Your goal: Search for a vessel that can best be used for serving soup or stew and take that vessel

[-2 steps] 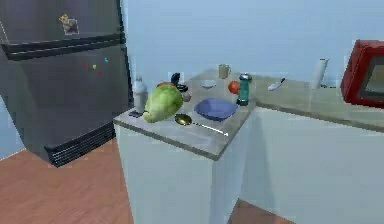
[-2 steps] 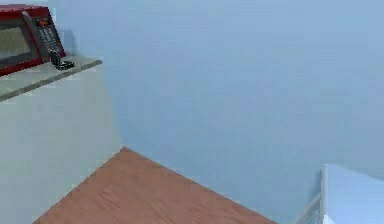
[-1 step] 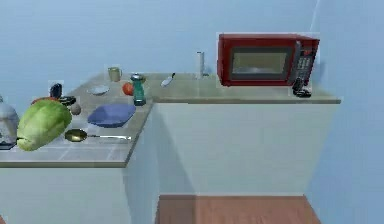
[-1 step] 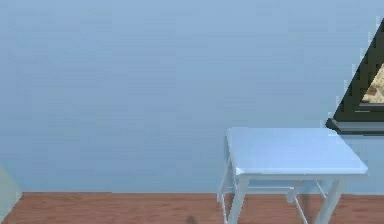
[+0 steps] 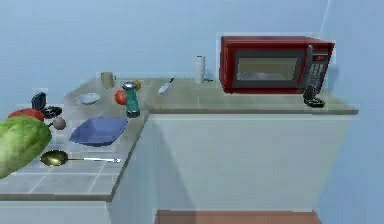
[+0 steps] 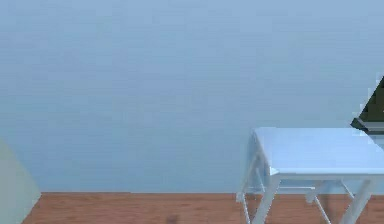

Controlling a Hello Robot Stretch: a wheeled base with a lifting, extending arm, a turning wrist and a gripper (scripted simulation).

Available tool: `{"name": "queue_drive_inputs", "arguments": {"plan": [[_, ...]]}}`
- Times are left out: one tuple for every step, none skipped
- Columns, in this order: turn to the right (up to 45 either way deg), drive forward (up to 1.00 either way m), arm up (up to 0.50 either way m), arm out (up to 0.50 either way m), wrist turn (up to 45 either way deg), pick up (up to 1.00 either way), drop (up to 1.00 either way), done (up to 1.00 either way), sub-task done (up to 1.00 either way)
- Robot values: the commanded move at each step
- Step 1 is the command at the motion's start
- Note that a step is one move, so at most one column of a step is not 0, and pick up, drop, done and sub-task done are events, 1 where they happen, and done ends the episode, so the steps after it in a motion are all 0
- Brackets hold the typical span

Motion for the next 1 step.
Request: {"name": "queue_drive_inputs", "arguments": {"plan": [[-45.0,0.00,0.00,0.00,0.0,0.00,0.00,0.00,0.00]]}}
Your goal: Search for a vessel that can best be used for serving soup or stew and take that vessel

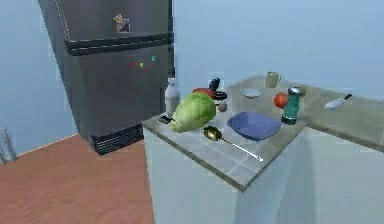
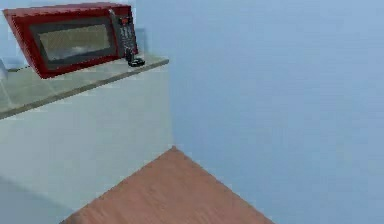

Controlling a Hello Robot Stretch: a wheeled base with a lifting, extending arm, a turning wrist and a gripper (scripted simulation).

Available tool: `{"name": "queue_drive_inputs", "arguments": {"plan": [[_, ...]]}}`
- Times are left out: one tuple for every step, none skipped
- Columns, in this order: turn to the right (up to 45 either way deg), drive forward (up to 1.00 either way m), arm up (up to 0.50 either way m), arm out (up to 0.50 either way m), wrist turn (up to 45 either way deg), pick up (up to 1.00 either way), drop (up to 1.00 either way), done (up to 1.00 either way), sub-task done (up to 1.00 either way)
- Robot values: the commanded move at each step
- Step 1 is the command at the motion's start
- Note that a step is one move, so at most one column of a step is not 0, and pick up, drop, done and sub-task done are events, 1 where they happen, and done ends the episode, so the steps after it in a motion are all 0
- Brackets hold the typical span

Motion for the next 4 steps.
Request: {"name": "queue_drive_inputs", "arguments": {"plan": [[-45.0,0.00,0.00,0.00,0.0,0.00,0.00,0.00,0.00],[-30.0,0.00,0.00,0.00,0.0,0.00,0.00,0.00,0.00],[0.0,0.00,0.50,0.00,0.0,0.00,0.00,0.00,0.00],[0.0,0.00,0.38,0.00,0.0,0.00,0.00,0.00,0.00]]}}
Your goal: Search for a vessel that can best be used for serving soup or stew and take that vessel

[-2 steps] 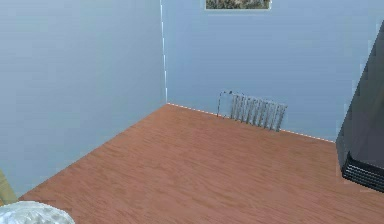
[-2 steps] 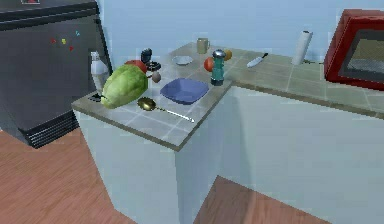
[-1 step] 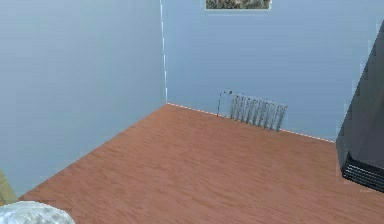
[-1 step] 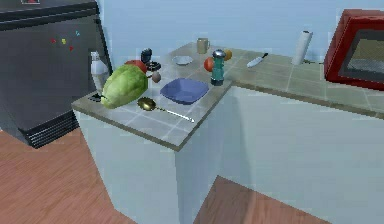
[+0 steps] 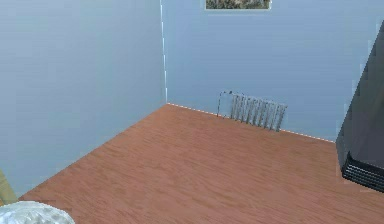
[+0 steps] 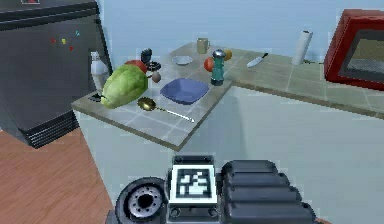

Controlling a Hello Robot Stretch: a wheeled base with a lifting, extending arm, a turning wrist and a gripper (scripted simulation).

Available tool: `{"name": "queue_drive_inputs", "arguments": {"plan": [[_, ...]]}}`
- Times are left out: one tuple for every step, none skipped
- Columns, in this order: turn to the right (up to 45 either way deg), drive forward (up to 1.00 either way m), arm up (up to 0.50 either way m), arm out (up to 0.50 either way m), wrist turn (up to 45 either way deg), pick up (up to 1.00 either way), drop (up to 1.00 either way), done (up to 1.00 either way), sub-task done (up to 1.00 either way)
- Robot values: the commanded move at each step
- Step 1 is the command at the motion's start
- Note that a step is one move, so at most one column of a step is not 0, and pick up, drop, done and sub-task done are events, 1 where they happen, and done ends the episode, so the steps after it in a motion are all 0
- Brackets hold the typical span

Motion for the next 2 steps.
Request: {"name": "queue_drive_inputs", "arguments": {"plan": [[0.0,0.00,0.00,0.36,0.0,0.00,0.00,0.00,0.00],[0.0,0.00,0.00,0.00,45.0,0.00,0.00,0.00,0.00]]}}
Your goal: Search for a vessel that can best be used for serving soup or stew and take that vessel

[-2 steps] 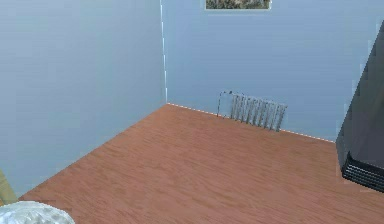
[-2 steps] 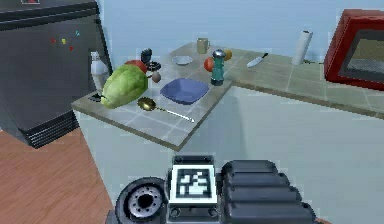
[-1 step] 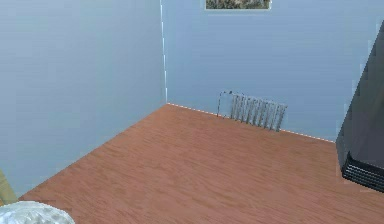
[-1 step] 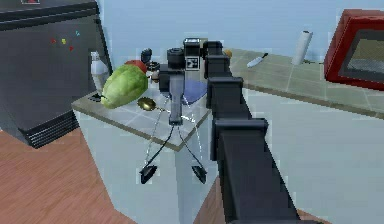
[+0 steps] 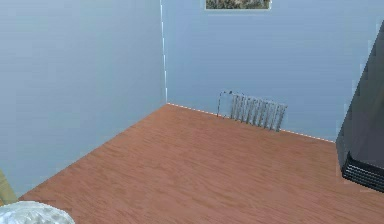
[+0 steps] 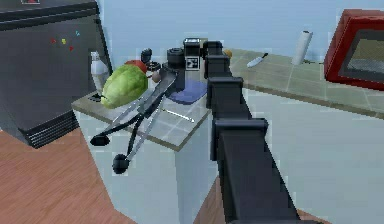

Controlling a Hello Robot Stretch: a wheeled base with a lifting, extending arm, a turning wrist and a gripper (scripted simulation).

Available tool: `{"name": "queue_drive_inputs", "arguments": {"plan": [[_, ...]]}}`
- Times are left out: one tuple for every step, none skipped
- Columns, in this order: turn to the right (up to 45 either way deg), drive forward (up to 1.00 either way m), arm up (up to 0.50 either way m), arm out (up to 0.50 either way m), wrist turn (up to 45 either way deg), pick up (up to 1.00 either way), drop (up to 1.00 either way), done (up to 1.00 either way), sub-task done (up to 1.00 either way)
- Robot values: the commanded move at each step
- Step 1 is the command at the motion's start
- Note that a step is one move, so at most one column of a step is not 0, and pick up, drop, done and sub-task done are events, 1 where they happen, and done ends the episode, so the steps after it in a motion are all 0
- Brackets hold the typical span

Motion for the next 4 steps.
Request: {"name": "queue_drive_inputs", "arguments": {"plan": [[0.0,0.00,0.00,0.00,45.0,0.00,0.00,0.00,0.00],[0.0,0.00,0.00,0.00,45.0,0.00,0.00,0.00,0.00],[0.0,0.00,0.00,0.00,45.0,0.00,0.00,0.00,0.00],[0.0,0.00,0.00,0.00,12.0,0.00,0.00,0.00,0.00]]}}
